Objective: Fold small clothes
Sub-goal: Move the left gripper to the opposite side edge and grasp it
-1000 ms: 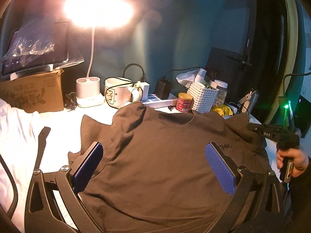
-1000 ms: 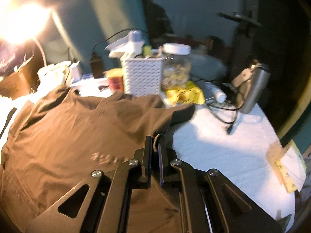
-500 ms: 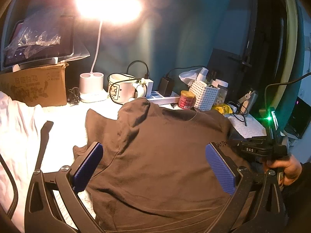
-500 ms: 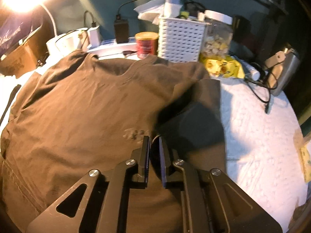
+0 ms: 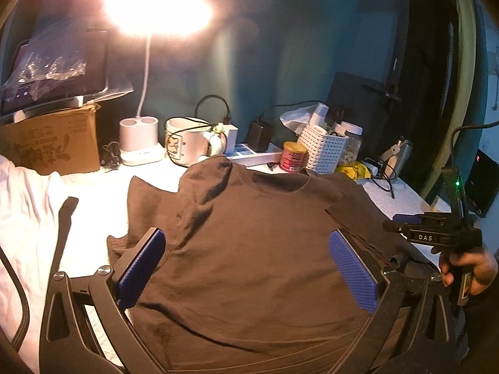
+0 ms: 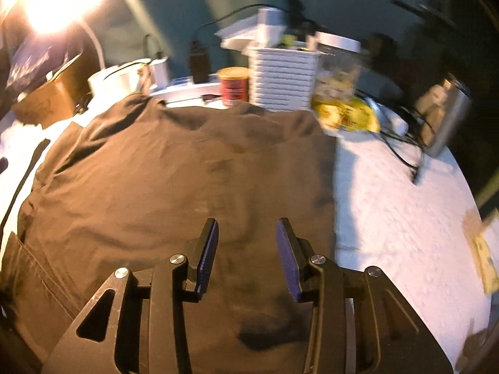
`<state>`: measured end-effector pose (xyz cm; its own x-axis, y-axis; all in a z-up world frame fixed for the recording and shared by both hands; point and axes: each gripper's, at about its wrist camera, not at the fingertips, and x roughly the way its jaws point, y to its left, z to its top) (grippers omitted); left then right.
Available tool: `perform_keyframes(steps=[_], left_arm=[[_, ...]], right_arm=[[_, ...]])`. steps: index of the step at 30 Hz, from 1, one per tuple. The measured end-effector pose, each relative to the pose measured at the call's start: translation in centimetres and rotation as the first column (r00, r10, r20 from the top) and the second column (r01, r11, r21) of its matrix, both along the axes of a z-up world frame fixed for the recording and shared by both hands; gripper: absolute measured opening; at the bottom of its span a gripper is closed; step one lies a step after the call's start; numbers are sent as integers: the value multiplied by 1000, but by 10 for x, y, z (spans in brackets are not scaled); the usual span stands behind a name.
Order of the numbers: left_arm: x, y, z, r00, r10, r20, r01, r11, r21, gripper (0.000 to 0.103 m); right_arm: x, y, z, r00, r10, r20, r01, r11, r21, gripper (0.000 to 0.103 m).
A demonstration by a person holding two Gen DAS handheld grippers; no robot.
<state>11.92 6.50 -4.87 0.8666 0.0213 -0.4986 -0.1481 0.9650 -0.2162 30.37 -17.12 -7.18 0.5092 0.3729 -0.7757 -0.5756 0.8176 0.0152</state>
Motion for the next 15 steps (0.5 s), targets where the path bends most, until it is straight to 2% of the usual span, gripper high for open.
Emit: perform_keyframes(steps=[5, 9, 15], left_arm=[[7, -10, 0, 1000, -13, -22, 13, 1000, 4, 103], [8, -14, 2, 999, -17, -33, 18, 1000, 14, 103], [5, -7, 8, 999, -19, -36, 20, 999, 37, 103]], right_arm=[[-6, -23, -17, 998, -34, -57, 34, 999, 3, 41], [-16, -25, -31, 992, -30, -124, 33, 999, 19, 41], [-37, -16, -35, 990, -9, -143, 14, 999, 34, 41]])
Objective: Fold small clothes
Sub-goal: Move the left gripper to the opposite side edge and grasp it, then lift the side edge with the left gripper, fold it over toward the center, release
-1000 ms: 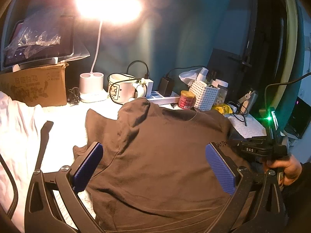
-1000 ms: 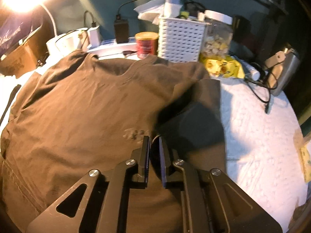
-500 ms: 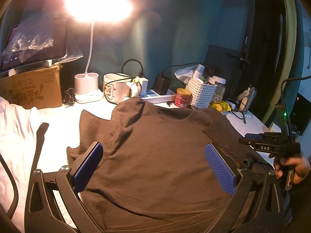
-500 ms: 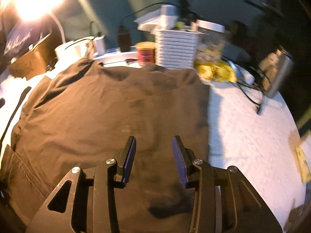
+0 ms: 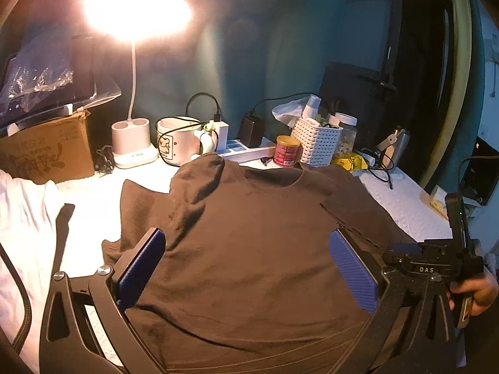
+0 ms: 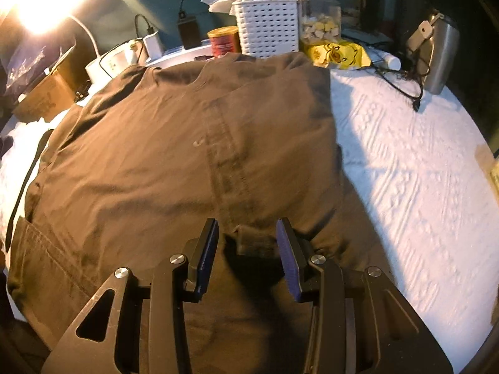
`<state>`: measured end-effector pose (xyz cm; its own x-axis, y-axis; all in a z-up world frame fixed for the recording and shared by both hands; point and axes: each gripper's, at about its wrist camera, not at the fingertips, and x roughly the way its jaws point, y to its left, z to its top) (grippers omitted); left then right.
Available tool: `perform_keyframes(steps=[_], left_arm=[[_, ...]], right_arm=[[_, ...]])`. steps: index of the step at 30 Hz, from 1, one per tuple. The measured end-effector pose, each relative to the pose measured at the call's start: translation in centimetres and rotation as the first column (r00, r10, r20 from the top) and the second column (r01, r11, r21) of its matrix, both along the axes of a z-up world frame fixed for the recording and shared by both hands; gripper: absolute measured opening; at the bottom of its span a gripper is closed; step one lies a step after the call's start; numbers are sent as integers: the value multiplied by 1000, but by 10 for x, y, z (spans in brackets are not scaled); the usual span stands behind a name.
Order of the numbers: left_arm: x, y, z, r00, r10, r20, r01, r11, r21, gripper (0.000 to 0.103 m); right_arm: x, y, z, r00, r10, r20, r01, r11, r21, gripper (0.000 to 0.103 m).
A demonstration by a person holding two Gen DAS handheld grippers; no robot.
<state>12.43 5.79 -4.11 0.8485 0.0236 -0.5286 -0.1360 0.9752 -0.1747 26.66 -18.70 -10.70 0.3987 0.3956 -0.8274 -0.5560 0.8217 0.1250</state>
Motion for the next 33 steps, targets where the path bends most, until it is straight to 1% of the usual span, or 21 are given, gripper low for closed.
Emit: perform_keyframes(steps=[5, 13, 17, 20, 23, 24, 26, 27, 28, 29, 31, 32, 33], left_arm=[[-2, 17, 3, 1000, 10, 4, -10, 1000, 12, 103], [10, 62, -2, 1000, 20, -14, -20, 1000, 22, 103], [22, 83, -7, 999, 15, -31, -14, 999, 32, 99], [35, 98, -15, 997, 35, -72, -32, 998, 52, 90], [52, 117, -28, 992, 43, -116, -37, 998, 55, 82], [55, 121, -30, 991, 45, -124, -38, 998, 57, 77], [66, 131, -40, 987, 50, -153, -42, 997, 57, 75], [70, 135, -44, 984, 51, -168, -44, 998, 44, 75], [75, 142, -50, 982, 47, -185, -45, 999, 15, 75], [77, 146, -53, 981, 46, -190, -47, 999, -3, 73], [86, 154, -64, 974, 38, -224, -46, 998, -31, 53], [90, 156, -69, 969, 29, -247, -40, 998, -40, 48], [95, 158, -75, 963, 20, -269, -35, 998, -51, 39]], right_arm=[[-4, 7, 8, 1000, -19, 17, 18, 1000, 10, 41], [-2, 24, 24, 998, -34, 58, 33, 999, 8, 41], [3, 32, 29, 997, -49, 67, 49, 999, 6, 41], [6, 36, 29, 996, -61, 69, 61, 998, -5, 41], [9, 41, 29, 995, -68, 70, 69, 997, -21, 41], [11, 42, 28, 995, -69, 70, 71, 997, -26, 41], [13, 44, 27, 995, -74, 69, 76, 996, -35, 41], [15, 45, 27, 995, -77, 67, 80, 996, -38, 41], [16, 46, 26, 995, -80, 66, 83, 996, -42, 41], [18, 46, 25, 994, -84, 64, 87, 995, -45, 41], [19, 46, 25, 994, -89, 62, 93, 995, -48, 41], [20, 46, 24, 994, -92, 61, 95, 994, -50, 41], [21, 47, 24, 994, -94, 60, 97, 994, -54, 41]])
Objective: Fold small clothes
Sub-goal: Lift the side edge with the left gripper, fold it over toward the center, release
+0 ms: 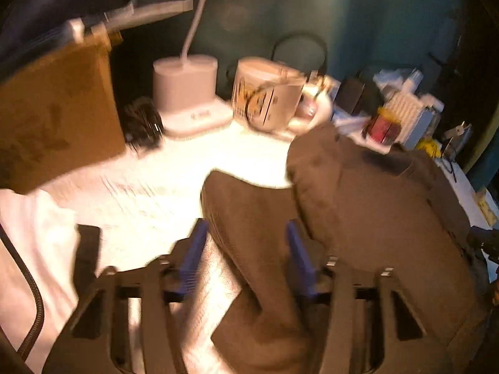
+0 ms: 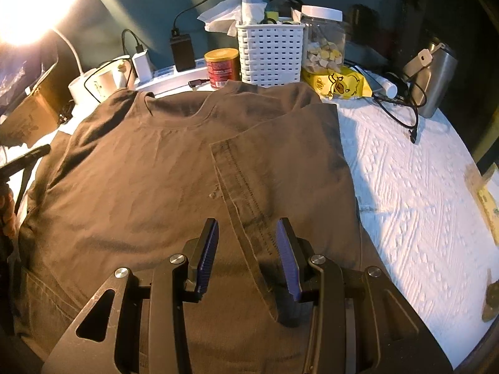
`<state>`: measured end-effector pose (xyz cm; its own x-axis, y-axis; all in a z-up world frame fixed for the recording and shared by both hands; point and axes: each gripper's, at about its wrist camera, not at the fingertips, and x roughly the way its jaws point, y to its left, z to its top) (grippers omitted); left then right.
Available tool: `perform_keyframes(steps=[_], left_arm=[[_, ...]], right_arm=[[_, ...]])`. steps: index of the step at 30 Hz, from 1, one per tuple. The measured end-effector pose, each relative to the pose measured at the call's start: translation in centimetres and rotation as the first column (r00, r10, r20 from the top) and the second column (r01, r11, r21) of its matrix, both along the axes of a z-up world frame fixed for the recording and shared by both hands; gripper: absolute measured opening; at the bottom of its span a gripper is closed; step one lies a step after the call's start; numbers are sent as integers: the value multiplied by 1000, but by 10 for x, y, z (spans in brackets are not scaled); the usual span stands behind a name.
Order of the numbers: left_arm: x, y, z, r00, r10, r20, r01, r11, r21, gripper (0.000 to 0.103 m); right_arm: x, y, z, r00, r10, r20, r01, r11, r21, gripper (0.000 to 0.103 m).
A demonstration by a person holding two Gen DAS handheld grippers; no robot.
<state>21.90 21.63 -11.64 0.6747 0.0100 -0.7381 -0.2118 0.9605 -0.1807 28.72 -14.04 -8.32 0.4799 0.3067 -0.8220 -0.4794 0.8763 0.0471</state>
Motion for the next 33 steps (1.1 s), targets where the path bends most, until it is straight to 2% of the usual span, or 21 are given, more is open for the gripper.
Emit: perform_keyframes(steps=[1, 2, 4, 6, 11, 15, 20, 33], left_arm=[[3, 2, -7, 1000, -4, -21, 4, 1000, -15, 29], [5, 3, -12, 999, -2, -32, 1, 1000, -25, 25], [3, 4, -10, 999, 13, -29, -14, 1000, -20, 11], [-1, 8, -9, 999, 35, -23, -35, 999, -30, 5], [-21, 17, 0, 990, 135, 28, -135, 991, 4, 4], [-29, 21, 3, 983, 183, 34, -183, 983, -3, 4], [-39, 9, 19, 974, 215, 77, -218, 975, 43, 4], [-26, -49, 57, 984, 126, 122, -142, 981, 135, 4]], right_arm=[[1, 0, 0, 1000, -2, -2, 2, 1000, -4, 41], [2, 0, -1, 1000, -5, -2, 5, 1000, -7, 41], [4, -1, -1, 1000, -8, -4, 8, 1000, -6, 41], [4, -1, -1, 1000, -10, -7, 10, 1000, -4, 41], [2, -1, -2, 1000, 8, -12, -7, 1000, 13, 41], [3, -6, -5, 1000, 6, -24, -5, 999, 38, 41], [1, -13, -4, 1000, 12, -24, -10, 997, 74, 41], [-3, -52, -4, 999, -24, -24, 28, 985, 170, 41]])
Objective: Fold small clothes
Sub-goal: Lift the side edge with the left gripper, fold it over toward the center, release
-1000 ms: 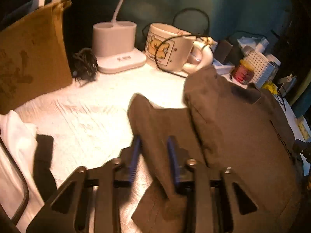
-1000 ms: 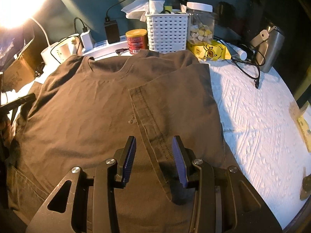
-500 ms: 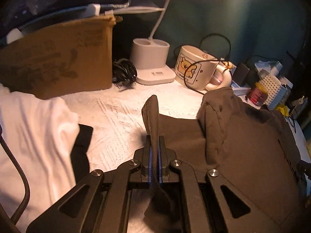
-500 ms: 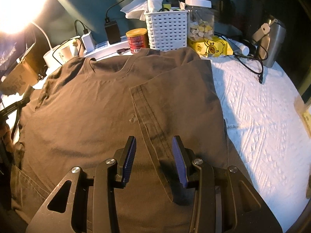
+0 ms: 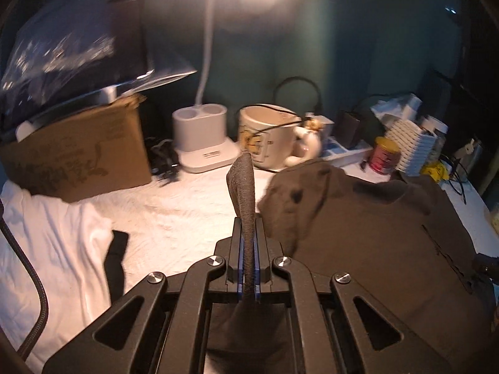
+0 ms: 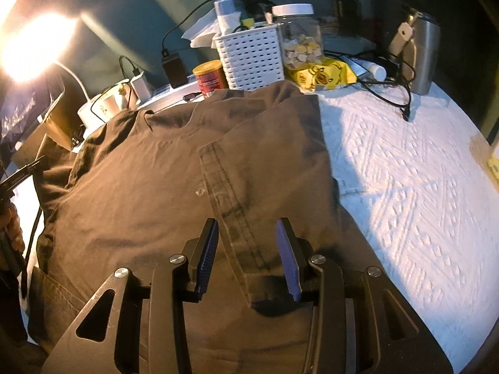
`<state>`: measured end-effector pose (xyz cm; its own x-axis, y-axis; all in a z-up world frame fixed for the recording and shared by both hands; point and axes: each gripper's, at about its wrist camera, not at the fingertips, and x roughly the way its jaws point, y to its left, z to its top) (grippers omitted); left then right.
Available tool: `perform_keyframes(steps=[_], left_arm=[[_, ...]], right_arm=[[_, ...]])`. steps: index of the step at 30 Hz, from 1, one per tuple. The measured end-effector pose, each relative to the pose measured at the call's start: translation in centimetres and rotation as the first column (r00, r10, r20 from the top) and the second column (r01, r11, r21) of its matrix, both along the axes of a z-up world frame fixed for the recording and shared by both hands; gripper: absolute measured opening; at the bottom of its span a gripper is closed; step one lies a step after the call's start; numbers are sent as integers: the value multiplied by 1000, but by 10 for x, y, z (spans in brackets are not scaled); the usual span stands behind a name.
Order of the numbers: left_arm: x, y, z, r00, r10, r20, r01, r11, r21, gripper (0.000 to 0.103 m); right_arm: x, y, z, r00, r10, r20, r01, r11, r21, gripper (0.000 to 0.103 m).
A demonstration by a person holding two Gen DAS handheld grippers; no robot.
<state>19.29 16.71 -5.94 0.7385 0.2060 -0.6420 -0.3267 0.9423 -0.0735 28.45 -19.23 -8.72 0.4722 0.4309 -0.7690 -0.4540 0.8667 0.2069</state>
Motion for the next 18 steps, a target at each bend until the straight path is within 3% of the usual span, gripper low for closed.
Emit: perform_keyframes(steps=[6, 18], left_arm=[[16, -33, -2, 997, -66, -34, 67, 998, 21, 4], [55, -96, -30, 965, -204, -162, 196, 978, -65, 6]], right_arm=[[0, -19, 1, 1000, -23, 4, 23, 999, 25, 41], [-1, -42, 0, 999, -53, 8, 53, 998, 40, 41]])
